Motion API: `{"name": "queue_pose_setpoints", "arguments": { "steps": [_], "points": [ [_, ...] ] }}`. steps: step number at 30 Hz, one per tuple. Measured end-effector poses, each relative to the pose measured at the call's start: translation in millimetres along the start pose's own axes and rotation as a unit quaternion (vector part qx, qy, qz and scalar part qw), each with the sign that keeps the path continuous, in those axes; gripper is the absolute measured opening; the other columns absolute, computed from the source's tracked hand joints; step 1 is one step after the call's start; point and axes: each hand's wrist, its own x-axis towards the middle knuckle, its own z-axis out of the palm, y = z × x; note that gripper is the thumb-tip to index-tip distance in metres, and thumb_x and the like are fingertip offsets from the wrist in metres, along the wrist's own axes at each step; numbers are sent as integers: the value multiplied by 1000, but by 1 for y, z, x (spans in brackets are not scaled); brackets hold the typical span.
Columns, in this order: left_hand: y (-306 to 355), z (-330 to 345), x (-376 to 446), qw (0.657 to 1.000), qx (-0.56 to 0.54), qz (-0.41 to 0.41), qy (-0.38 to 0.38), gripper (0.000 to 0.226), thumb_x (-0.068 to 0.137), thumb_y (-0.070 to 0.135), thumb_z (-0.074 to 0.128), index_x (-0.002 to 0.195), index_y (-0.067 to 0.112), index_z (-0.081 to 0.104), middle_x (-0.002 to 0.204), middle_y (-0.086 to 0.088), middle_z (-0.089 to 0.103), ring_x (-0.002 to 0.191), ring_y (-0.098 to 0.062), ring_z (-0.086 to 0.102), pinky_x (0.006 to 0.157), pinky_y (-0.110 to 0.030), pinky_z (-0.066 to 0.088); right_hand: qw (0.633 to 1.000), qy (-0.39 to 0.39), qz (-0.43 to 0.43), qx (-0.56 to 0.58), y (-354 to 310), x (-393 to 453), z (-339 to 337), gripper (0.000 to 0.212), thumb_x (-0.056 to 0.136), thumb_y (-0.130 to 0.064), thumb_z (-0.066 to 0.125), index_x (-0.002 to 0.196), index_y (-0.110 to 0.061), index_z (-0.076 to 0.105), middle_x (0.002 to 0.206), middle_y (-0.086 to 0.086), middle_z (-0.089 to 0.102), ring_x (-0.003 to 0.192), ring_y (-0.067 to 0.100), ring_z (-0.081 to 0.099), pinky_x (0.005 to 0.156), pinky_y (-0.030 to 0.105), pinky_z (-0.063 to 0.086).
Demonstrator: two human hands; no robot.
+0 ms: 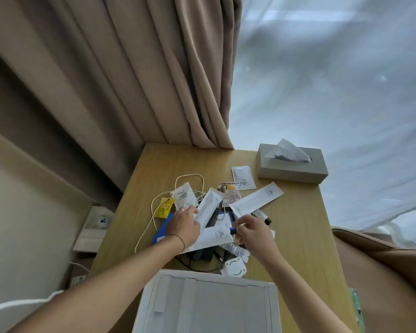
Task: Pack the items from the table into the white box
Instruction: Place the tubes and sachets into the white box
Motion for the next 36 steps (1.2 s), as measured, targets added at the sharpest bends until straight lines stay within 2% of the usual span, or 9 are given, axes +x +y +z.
{"name": "queue_pose_setpoints", "arguments": {
  "steps": [3,6,9,12,16,19,23,28,36],
  "points": [
    [4,6,11,999,45,-18,10,42,94,32,53,135,25,48,135,-7,53,122,-27,49,88,-39,47,1000,-17,4,-8,0,7,6,27,94,-5,47,90,-19,70,80,9,71,67,24,61,69,50,57],
    [6,10,20,995,90,-28,12,53,88,46,60,135,25,46,133,-6,55,121,-28,51,92,-40,46,999,-28,2,-34,3,10,10,26,94,-9,48,93,-22,70,82,3,72,63,18,64,59,40,56],
    [6,15,26,992,118,-30,16,57,84,53,65,131,25,46,119,-5,65,110,-29,60,79,-37,45,996,-39,-9,-86,8,16,9,25,93,-12,49,95,-24,70,86,0,72,47,9,52,47,27,44],
    [6,16,29,998,52,-35,23,54,84,41,70,132,23,51,120,-5,67,107,-30,63,72,-34,46,991,-49,-18,-123,10,22,12,25,93,-14,48,96,-27,69,87,0,72,48,10,51,51,32,45],
    [2,8,29,996,-69,-44,18,26,87,29,68,107,13,65,107,-9,70,94,-32,64,67,-35,53,977,-51,-55,-202,6,31,21,25,92,-15,50,94,-34,67,86,-10,67,63,10,58,55,30,48],
    [-5,-5,22,985,-161,-48,38,24,91,31,65,104,11,66,95,-9,68,85,-32,65,62,-32,50,945,-86,-130,-288,2,38,35,29,89,-9,54,105,-29,68,103,-8,68,94,14,63,66,28,52],
    [-16,-26,3,966,-241,-54,81,23,97,38,58,90,17,63,73,0,63,71,-27,64,61,-36,53,899,-155,-190,-363,2,44,59,44,83,-7,64,123,-26,62,127,-2,58,108,24,61,77,39,56],
    [-23,-47,-27,935,-324,-91,113,22,97,42,57,84,25,60,80,-2,67,74,-20,67,67,-39,59,846,-182,-234,-443,7,54,88,60,80,-10,66,136,-22,50,125,6,53,103,35,61,66,38,49],
    [-33,-66,-57,887,-420,-136,137,19,96,42,59,100,24,62,91,2,68,82,-14,68,59,-24,54,848,-120,-247,-454,3,63,109,49,78,-17,67,125,-21,58,112,6,64,89,35,66,64,37,50]
  ]
}}
